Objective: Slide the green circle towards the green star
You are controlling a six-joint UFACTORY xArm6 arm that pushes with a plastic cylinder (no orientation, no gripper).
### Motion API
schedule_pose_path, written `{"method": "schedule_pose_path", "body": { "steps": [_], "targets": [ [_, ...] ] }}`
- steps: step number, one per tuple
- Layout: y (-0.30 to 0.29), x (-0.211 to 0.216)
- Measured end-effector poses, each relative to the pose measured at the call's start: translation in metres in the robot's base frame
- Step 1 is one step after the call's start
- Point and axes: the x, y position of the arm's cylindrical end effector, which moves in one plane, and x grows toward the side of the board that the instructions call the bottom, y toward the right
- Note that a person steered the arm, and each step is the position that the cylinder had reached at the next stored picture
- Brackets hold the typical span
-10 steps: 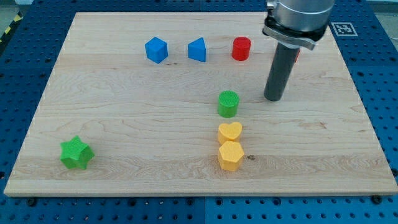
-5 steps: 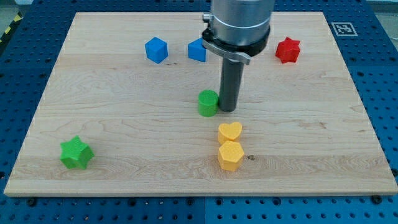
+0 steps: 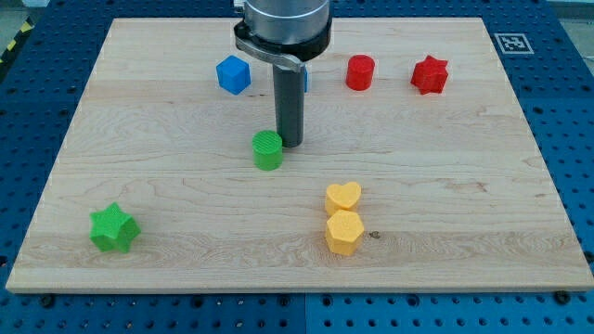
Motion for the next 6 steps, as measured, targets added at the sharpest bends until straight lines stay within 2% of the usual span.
{"method": "schedule_pose_path", "body": {
  "steps": [2,6],
  "targets": [
    [-0.014,0.024],
    [-0.082,0.044]
  ]
}}
